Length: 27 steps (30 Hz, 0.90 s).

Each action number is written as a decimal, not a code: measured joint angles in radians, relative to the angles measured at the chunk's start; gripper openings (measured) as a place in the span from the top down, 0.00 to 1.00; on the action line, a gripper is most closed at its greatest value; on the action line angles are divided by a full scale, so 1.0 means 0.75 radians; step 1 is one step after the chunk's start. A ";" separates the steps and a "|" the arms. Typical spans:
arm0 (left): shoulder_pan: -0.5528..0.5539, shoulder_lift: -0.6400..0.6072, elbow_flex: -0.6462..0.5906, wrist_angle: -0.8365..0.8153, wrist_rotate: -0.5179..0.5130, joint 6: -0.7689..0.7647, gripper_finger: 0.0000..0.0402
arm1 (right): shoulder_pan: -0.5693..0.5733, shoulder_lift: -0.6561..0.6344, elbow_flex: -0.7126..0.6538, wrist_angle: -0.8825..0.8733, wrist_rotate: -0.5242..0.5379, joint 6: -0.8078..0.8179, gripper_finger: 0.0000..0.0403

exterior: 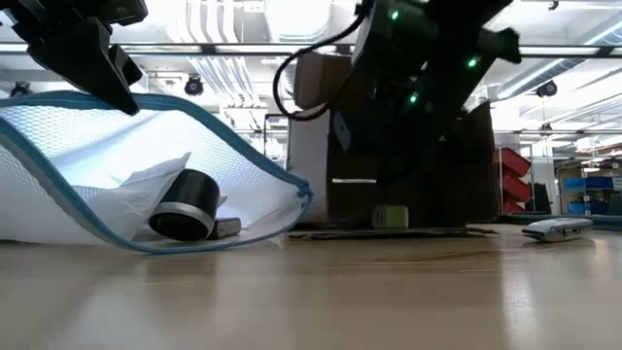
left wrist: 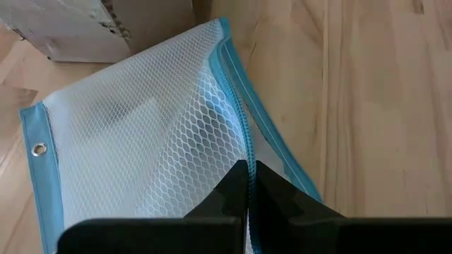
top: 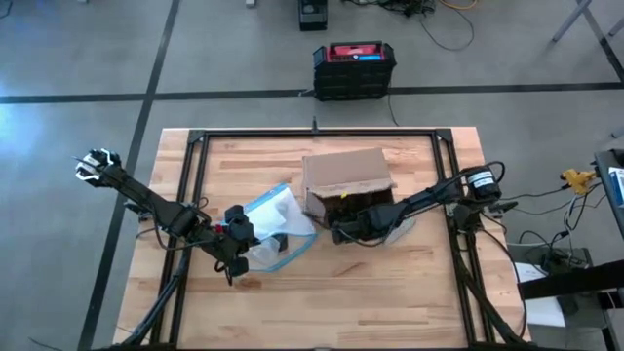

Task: Unpack boxes
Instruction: Remove the green charger adapter from the cardboard box

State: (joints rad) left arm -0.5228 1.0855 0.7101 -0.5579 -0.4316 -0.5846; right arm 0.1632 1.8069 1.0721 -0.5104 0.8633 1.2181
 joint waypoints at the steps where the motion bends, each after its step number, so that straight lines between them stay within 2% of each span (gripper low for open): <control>1: 0.000 0.000 0.000 0.000 0.000 0.000 1.00 | -0.021 0.009 -0.002 -0.001 0.002 0.001 1.00; 7: 0.000 0.000 0.000 0.001 -0.009 0.000 1.00 | -0.122 0.103 -0.005 0.035 -0.016 -0.017 1.00; 12: 0.000 0.000 0.000 -0.002 -0.008 0.000 1.00 | -0.114 0.108 -0.001 0.027 -0.047 -0.035 1.00; 16: 0.000 0.001 0.000 -0.008 -0.007 0.001 1.00 | -0.057 0.066 0.008 0.017 -0.244 -0.086 1.00; 18: 0.000 0.001 0.000 -0.010 -0.007 0.001 1.00 | -0.019 0.026 0.012 0.008 -0.276 -0.123 1.00; 24: 0.000 0.001 0.000 -0.010 -0.007 0.007 1.00 | 0.021 -0.065 0.024 0.013 -0.239 -0.218 1.00; 27: 0.000 0.001 0.000 -0.009 -0.008 0.007 1.00 | 0.011 -0.079 0.024 0.041 -0.173 -0.238 1.00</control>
State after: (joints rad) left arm -0.5228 1.0863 0.7101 -0.5648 -0.4374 -0.5797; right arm 0.1712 1.7475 1.0901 -0.4795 0.7334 1.0399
